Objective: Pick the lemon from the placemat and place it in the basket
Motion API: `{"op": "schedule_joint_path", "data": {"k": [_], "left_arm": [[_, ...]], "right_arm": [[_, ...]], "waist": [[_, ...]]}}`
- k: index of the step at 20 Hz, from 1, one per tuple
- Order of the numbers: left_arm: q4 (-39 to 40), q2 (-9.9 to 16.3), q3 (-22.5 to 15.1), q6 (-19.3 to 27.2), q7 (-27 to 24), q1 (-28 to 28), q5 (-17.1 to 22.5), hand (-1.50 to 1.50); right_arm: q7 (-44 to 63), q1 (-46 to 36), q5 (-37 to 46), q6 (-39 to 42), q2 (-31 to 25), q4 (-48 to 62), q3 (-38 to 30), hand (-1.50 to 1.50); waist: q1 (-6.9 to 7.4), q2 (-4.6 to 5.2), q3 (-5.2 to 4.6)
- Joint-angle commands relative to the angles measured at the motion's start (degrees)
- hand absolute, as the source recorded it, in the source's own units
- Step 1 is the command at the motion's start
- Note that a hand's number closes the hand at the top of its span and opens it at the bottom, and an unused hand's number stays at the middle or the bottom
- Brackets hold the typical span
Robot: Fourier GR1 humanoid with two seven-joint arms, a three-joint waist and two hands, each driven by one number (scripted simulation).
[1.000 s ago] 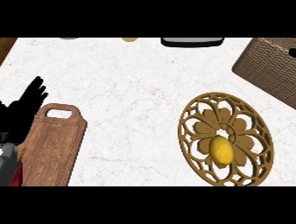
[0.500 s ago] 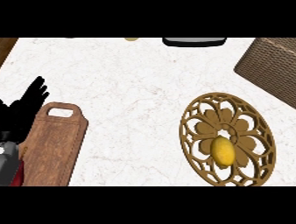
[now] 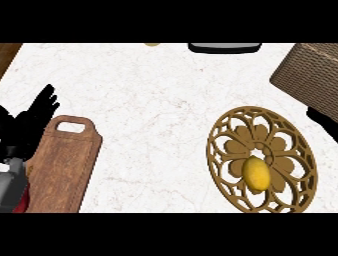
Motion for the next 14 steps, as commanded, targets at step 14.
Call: {"op": "schedule_joint_path", "data": {"k": [14], "left_arm": [[-1.71,-2.45,5.02,-3.93,3.24,0.02,-3.64,0.00]], "right_arm": [[-12.65,0.02,19.25,-6.32,7.78,18.82,9.24,-1.50]], "waist": [[-0.11,-0.07,-0.07]]}}
